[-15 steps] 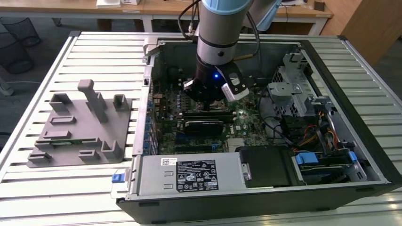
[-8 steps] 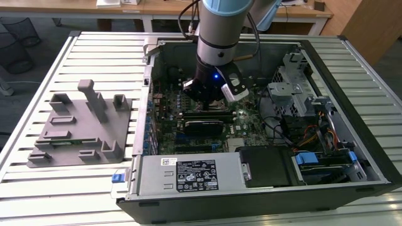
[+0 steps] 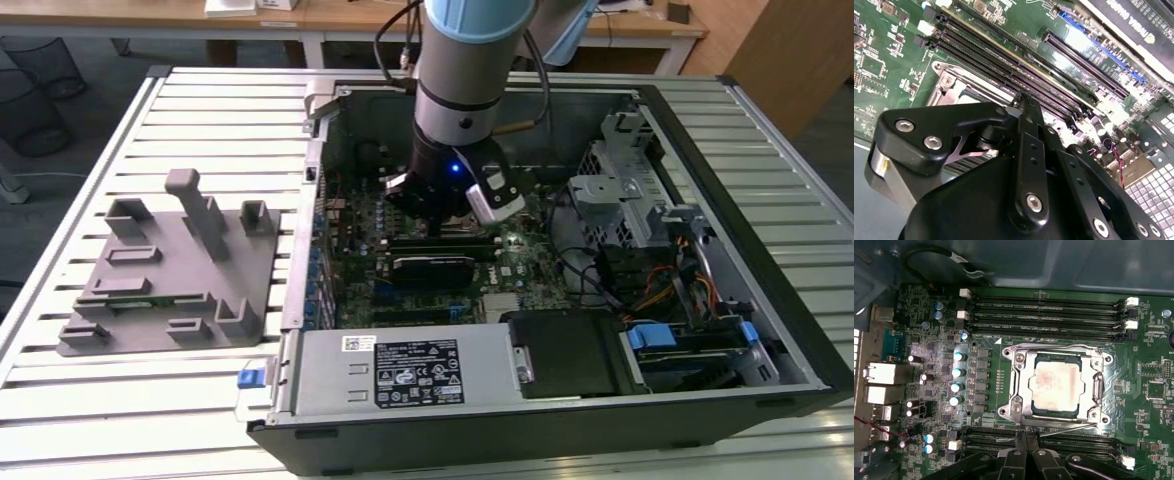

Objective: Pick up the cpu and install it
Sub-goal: 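Install the second cpu locking lever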

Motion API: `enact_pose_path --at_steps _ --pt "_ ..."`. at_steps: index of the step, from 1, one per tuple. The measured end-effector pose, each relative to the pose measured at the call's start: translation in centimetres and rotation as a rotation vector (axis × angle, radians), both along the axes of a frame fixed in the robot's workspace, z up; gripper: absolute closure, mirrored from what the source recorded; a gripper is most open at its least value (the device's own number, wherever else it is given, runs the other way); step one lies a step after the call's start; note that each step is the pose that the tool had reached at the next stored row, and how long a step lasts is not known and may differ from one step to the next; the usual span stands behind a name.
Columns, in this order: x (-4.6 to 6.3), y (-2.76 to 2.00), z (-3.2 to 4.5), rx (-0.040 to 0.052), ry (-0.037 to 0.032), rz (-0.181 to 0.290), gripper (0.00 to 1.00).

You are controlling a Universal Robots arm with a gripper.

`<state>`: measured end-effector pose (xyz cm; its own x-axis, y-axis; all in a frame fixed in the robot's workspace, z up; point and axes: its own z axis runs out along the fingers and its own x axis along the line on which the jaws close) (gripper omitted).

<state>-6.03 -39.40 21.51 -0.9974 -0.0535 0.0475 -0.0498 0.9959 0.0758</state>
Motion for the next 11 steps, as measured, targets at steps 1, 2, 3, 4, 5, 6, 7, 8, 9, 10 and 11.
enact_pose_path --at_steps 1,2,3,4,5,6,7,8,9,10,11 --pt "-0.01 -0.04 -0.01 0.0033 0.0 0.0 0.89" --pt "-0.01 -0.07 -0.04 0.0056 0.0 0.0 0.89" --pt "-0.01 -0.11 -0.07 0.0095 0.0 0.0 0.89" --pt "-0.04 -0.16 -0.11 0.0149 0.0 0.0 0.89" --pt "-0.07 -0.23 -0.15 0.0219 0.0001 0.0 0.89" --pt "-0.11 -0.29 -0.21 0.0294 0.0001 0.0 0.89" --pt "-0.17 -0.36 -0.26 0.036 0.0001 0.0 0.89" --pt "-0.23 -0.43 -0.32 0.0431 0.0001 0.0 0.89" --pt "-0.28 -0.5 -0.38 0.0493 0.0001 0.0 0.89" --pt "-0.34 -0.58 -0.45 0.0549 0.0001 0.0 0.89" --pt "-0.4 -0.67 -0.51 0.0607 0.0001 0.0 0.89"
